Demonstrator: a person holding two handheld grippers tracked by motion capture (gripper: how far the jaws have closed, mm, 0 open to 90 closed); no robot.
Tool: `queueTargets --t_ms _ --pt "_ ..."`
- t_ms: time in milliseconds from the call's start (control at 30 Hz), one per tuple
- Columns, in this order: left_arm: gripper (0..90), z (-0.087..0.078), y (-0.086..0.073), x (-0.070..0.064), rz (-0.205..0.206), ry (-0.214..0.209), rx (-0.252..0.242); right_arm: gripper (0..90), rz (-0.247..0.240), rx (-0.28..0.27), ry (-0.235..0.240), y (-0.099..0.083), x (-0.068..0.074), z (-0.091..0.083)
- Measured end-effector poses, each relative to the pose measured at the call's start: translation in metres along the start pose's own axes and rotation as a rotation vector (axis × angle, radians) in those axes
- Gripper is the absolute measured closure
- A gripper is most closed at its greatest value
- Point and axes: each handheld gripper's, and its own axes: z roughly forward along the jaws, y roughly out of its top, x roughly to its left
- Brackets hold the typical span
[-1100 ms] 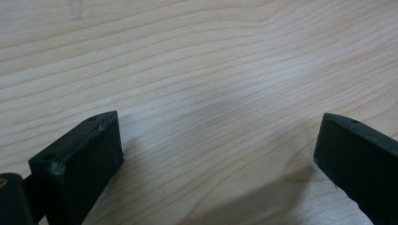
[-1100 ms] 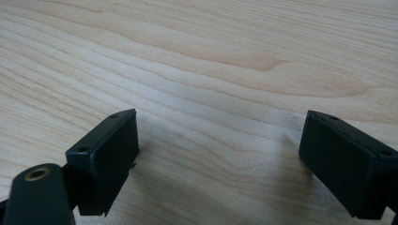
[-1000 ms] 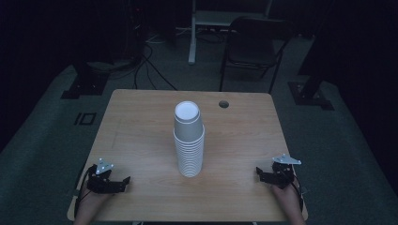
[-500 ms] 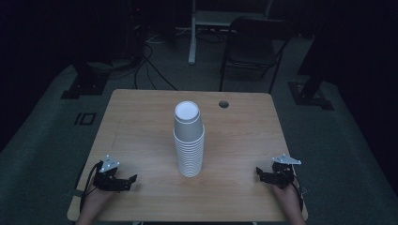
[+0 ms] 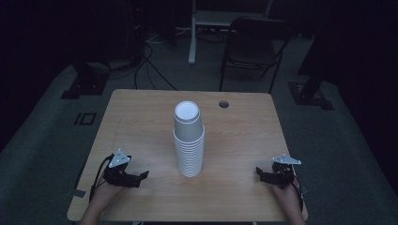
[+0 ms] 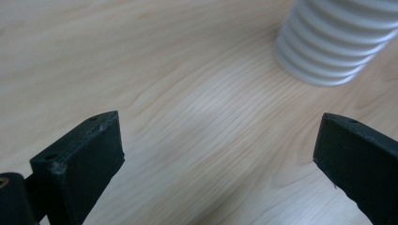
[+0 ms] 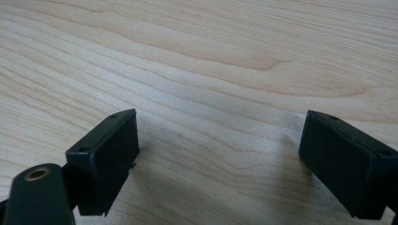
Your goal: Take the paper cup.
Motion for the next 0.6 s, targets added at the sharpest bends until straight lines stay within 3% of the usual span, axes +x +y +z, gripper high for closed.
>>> queueTargets --t_ms 133,600 --pt "2.3 -0.003 0.013 -0.004 0.020 -0.054 -0.039 11.6 0.000 0.000 0.000 0.000 0.000 0.000" --pt "2.3 -0.007 0.053 -0.029 0.131 -0.137 -0.105 11.6 0.001 0.001 0.000 0.000 0.000 0.000"
